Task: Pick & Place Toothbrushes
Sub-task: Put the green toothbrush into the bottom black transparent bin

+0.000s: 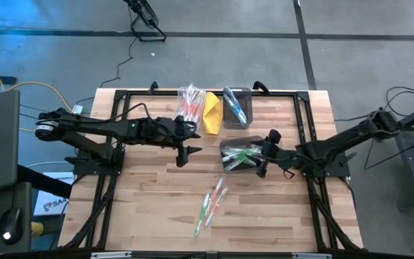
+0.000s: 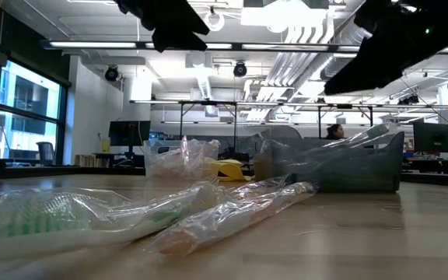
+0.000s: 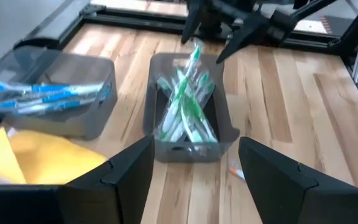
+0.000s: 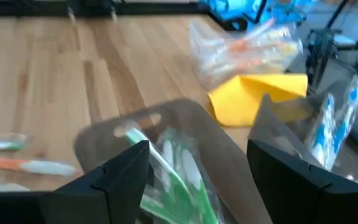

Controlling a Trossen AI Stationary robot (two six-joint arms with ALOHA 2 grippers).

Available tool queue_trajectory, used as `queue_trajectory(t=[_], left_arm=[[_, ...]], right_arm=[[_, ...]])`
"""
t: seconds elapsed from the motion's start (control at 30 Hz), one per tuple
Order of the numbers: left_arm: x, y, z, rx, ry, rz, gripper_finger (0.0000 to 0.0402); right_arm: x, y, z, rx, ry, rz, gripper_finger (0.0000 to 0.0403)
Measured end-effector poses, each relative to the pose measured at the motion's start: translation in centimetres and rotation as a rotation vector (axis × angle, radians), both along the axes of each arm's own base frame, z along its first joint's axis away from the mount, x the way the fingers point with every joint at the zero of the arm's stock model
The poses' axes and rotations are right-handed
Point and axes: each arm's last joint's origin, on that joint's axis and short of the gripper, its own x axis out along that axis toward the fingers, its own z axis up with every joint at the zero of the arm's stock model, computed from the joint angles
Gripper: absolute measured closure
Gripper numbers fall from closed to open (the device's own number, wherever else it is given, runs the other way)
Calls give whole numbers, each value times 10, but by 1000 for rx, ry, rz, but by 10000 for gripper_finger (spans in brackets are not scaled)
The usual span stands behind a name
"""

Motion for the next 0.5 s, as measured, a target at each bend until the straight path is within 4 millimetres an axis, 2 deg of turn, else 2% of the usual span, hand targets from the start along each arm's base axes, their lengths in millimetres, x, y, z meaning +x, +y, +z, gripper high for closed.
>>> queue_trajectory(t=[0.2, 0.5], left_arm=[[-2, -1, -5, -121, 43, 18, 172], [-7, -6, -12, -434, 138, -10, 172]], right_arm=[[-9, 6, 13, -3, -64, 52, 140], [-25, 16, 36, 56, -202, 171, 140]])
